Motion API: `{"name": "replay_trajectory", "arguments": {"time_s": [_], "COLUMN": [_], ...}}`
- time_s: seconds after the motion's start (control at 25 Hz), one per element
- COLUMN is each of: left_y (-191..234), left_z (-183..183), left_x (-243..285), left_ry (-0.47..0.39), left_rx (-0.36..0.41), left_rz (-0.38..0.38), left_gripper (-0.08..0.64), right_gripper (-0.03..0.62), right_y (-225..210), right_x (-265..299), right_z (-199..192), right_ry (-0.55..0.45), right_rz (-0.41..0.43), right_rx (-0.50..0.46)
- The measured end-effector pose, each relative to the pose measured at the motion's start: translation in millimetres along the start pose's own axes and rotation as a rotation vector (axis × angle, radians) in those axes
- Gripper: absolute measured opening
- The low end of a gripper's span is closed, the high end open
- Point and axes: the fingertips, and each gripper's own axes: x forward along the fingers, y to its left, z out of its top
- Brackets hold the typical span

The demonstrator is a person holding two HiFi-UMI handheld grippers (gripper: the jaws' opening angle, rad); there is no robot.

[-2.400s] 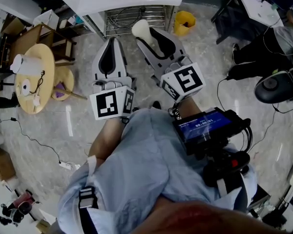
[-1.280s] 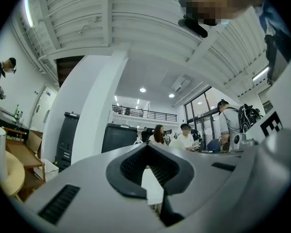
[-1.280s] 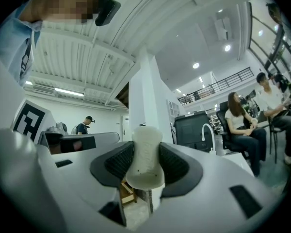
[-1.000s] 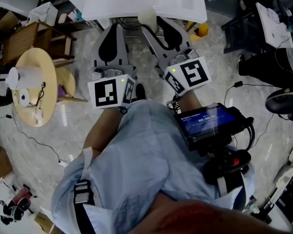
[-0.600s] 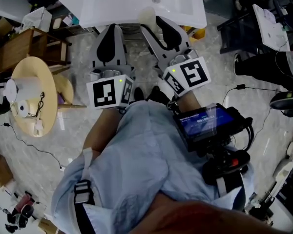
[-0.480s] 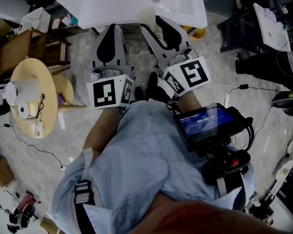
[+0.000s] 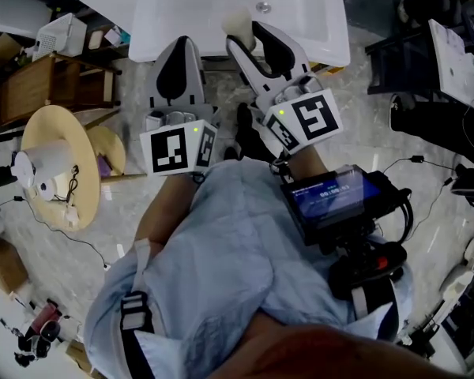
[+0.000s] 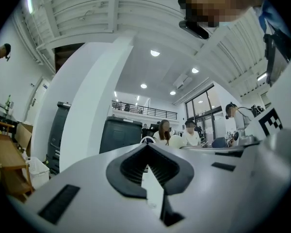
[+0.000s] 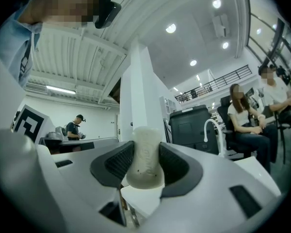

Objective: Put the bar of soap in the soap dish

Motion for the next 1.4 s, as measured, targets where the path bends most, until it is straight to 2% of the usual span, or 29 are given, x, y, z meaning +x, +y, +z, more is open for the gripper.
{"name": "replay_trajectory", "arguments": {"time_s": [0.48, 0.88, 1.08, 1.4], "left_y": [15, 26, 55, 104], "left_z": [-9, 4, -9, -31], "left_x": [127, 142, 178, 217], "left_ry": [-0.004, -0.059, -0.043, -0.017], "left_rx": [0.049, 0.067, 0.054, 0.026], "left_rz": [0.048, 0.079, 0.115, 0.133], "left_gripper": [0.008, 0.008, 0.008, 0.008], "right_gripper": [0.181, 0.181, 0.181, 0.181], "right_y": [-94, -103, -125, -142], "right_x": [94, 118, 159, 218], "right_z": [13, 24, 14, -7], "right_ry": [-0.011, -0.038, -0.004, 0.03], "right_rz": [0.082, 0.129, 0.143, 0.134], "right_rx": [0.02, 0.0, 0.013, 0.027]}}
